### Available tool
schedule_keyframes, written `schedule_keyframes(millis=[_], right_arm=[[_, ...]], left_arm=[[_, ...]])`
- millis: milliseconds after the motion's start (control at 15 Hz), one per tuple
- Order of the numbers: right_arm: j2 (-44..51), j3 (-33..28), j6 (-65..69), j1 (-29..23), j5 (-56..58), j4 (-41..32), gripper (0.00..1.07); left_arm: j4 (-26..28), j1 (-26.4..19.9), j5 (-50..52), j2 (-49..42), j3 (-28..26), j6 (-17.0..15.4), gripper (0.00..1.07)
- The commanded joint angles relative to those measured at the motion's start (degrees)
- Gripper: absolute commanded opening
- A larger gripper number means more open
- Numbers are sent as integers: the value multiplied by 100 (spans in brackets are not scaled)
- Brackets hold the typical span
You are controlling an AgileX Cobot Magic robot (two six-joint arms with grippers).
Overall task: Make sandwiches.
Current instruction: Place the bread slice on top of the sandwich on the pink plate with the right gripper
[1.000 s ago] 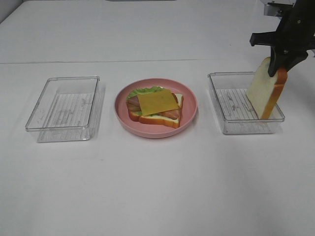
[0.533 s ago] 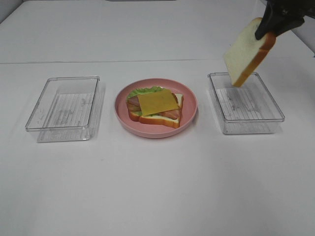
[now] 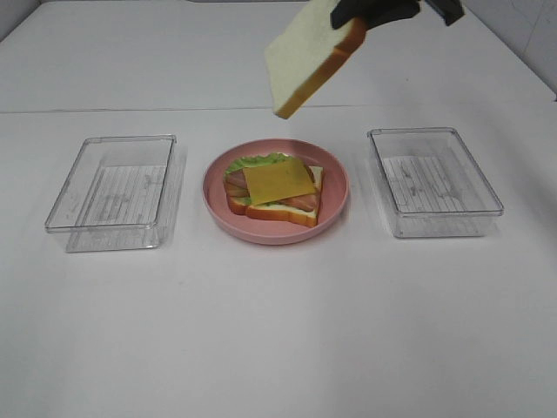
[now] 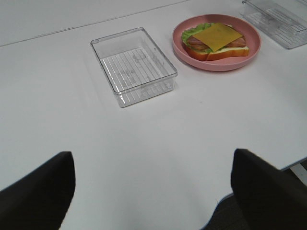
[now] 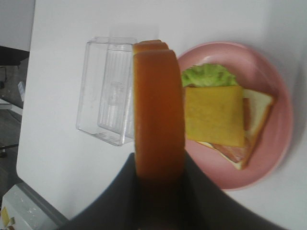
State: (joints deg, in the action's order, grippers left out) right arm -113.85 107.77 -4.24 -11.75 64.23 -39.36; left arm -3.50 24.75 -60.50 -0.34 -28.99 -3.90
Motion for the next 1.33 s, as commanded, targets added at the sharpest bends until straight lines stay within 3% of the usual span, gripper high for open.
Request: schedule_keyframes(millis=[67,600,867,1333], right_arm=[[-292,-17,-63,-344,-252,-390,0],[-1684,-17,-115,-556,-441,-1444,0],[-1868,-17,-92,-556,-705,-1278,0],[-1868,-17,693,-556,-613,-258,0]], left_arm=[[29,11,52,-120,29,-23,84],[29,11,52,-120,29,-23,84],[29,11,52,-120,29,-23,84],[29,11,52,-120,29,-23,84]])
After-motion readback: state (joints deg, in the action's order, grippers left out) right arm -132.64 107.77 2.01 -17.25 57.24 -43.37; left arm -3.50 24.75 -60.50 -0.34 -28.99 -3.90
